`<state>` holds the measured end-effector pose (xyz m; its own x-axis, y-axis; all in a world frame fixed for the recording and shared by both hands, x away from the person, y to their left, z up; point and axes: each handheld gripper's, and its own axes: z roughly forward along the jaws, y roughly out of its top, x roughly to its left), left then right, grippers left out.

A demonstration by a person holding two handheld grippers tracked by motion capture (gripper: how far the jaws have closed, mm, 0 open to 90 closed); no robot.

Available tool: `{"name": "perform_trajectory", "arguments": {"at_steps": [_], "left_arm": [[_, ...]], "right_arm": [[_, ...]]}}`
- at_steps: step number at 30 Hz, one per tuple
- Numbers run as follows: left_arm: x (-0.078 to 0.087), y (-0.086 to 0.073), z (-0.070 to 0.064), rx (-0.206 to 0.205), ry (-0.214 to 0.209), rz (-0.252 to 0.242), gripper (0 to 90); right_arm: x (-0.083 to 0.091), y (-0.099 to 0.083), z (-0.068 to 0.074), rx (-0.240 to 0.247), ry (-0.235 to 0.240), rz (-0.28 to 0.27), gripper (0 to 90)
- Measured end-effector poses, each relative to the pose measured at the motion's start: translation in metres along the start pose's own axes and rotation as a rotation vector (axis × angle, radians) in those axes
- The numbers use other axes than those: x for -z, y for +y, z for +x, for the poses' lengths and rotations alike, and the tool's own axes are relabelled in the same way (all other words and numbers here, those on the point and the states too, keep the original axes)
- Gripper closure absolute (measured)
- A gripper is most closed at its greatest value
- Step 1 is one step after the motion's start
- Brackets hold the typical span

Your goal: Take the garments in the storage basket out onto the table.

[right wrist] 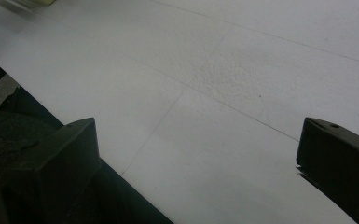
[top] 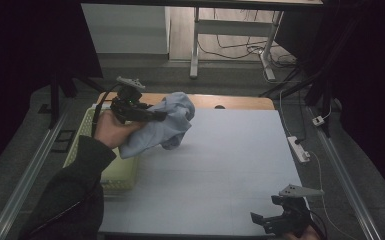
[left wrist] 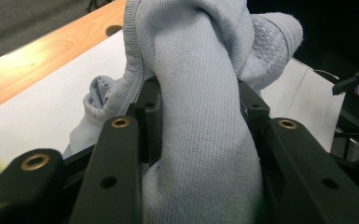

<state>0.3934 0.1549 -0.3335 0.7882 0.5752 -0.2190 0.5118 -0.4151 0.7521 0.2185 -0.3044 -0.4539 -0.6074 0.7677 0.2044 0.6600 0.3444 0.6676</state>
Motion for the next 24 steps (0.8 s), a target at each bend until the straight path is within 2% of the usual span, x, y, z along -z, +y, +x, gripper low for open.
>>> {"name": "perform_trajectory", "arguments": {"at_steps": [11, 13, 14, 21, 24], "left_arm": [[-0.033, 0.013, -0.015, -0.035, -0.034, 0.012, 61.4], [-0.043, 0.016, -0.02, -0.046, -0.041, 0.016, 61.4], [-0.043, 0.016, -0.02, -0.046, -0.041, 0.016, 61.4], [-0.074, 0.02, -0.033, -0.08, -0.061, 0.03, 61.2], [-0.081, 0.02, -0.036, -0.087, -0.064, 0.032, 61.1]], "right_arm": [[0.0, 0.0, 0.0, -0.001, 0.001, 0.001, 0.0], [0.0, 0.0, 0.0, -0.001, 0.003, 0.001, 0.0], [0.0, 0.0, 0.0, -0.001, 0.003, 0.001, 0.0], [0.0, 0.0, 0.0, 0.001, 0.005, 0.001, 0.0], [0.0, 0.0, 0.0, 0.001, 0.006, 0.002, 0.0]]}}
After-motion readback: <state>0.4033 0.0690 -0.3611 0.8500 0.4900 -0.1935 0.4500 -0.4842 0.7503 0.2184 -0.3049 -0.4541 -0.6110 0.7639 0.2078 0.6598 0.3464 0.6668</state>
